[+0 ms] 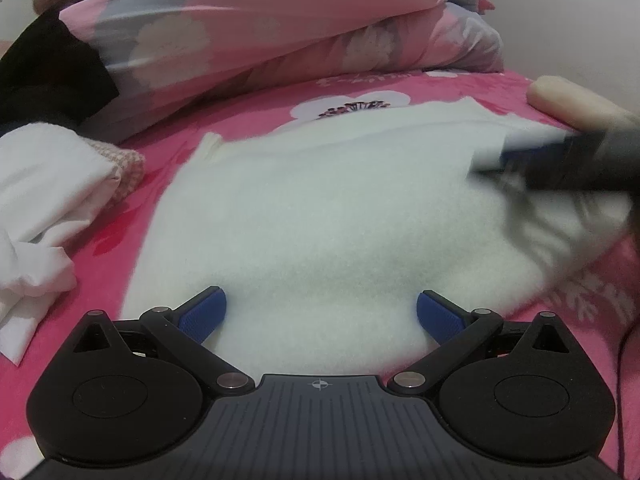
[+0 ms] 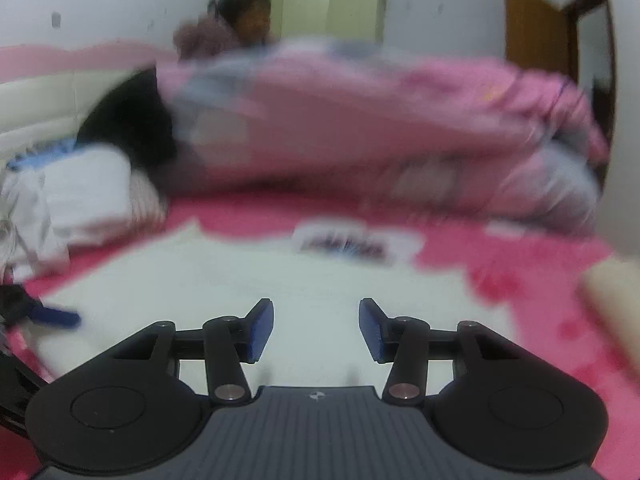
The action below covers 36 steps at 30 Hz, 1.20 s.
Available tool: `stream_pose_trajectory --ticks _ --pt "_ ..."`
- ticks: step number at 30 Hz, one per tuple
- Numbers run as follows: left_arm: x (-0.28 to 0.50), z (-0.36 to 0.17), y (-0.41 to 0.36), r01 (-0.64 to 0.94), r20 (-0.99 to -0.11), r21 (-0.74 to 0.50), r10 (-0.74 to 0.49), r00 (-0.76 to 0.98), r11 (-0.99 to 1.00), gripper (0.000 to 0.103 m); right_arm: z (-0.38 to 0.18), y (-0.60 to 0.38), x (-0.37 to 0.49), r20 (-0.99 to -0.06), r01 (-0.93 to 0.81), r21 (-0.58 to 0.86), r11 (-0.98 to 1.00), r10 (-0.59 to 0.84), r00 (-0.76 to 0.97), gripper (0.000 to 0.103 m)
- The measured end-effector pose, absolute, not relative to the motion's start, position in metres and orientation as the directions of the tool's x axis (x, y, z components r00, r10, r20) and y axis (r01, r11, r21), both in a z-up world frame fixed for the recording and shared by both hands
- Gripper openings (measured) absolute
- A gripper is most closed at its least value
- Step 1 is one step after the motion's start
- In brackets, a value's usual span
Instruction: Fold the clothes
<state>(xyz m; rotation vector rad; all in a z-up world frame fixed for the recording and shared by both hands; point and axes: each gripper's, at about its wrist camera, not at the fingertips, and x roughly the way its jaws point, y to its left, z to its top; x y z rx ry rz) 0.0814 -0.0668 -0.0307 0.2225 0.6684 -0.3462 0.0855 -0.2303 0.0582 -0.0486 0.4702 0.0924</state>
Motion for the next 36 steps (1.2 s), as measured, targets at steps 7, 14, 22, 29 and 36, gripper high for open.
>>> stream_pose_trajectory --ticks 7,14,22,29,36 --pt "0.079 0.0 -0.076 0.355 -0.591 0.169 -0.194 0.783 0.919 0.103 0.021 -0.244 0.099 -0.486 -0.102 0.082 0.991 0.13 0.864 0.052" --pt "0.112 -0.009 -0.097 0.346 -0.58 0.125 -0.214 0.786 0.93 0.103 0.024 -0.242 0.1 -0.488 -0.101 0.073 0.992 0.124 0.864 0.053" --pt "0.123 -0.028 -0.09 0.286 -0.593 0.002 -0.23 0.772 0.958 0.103 0.026 -0.242 0.1 -0.49 -0.1 0.073 0.992 0.123 0.863 0.053" --pt "0.122 -0.029 -0.092 0.277 -0.587 0.006 -0.221 0.779 0.961 0.103 0.05 -0.244 0.1 -0.418 -0.073 0.083 0.994 0.102 0.903 0.054" --pt "0.123 -0.029 -0.093 0.275 -0.587 0.012 -0.216 0.78 0.961 0.103 0.029 -0.241 0.118 -0.496 -0.072 0.062 0.996 0.093 0.863 0.061"
